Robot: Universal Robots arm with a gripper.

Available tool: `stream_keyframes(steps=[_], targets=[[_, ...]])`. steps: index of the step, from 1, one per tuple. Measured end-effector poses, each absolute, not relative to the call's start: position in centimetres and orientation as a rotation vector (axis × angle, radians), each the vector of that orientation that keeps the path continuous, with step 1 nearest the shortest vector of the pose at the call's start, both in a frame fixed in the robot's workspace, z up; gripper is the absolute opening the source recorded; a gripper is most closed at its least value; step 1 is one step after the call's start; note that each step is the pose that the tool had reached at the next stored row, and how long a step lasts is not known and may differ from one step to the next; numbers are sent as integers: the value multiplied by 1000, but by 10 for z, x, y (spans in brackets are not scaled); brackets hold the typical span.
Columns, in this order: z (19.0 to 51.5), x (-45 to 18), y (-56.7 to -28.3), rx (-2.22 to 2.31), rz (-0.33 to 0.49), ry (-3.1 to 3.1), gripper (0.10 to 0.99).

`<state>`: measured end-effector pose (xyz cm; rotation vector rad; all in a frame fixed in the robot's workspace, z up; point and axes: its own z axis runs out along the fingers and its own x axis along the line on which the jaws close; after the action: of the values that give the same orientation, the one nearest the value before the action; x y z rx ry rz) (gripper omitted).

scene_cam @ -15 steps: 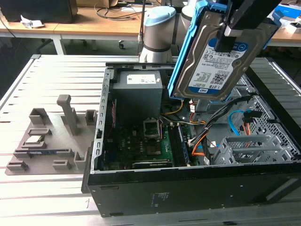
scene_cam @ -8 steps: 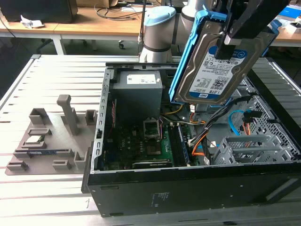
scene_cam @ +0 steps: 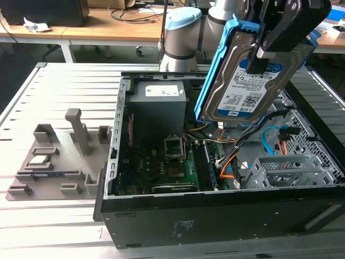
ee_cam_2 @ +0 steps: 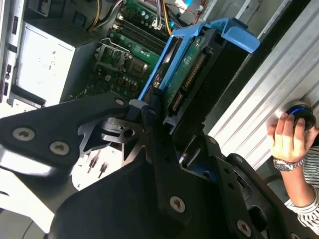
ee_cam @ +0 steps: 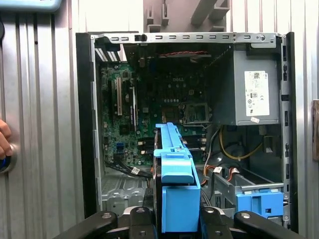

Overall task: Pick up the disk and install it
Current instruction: 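Pick up the disk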

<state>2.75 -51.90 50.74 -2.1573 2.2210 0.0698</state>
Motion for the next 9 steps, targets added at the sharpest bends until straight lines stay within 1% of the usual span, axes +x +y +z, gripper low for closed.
stream_keyframes(steps=[9], targets=[[497, 30, -519, -2157, 70, 2221, 365]])
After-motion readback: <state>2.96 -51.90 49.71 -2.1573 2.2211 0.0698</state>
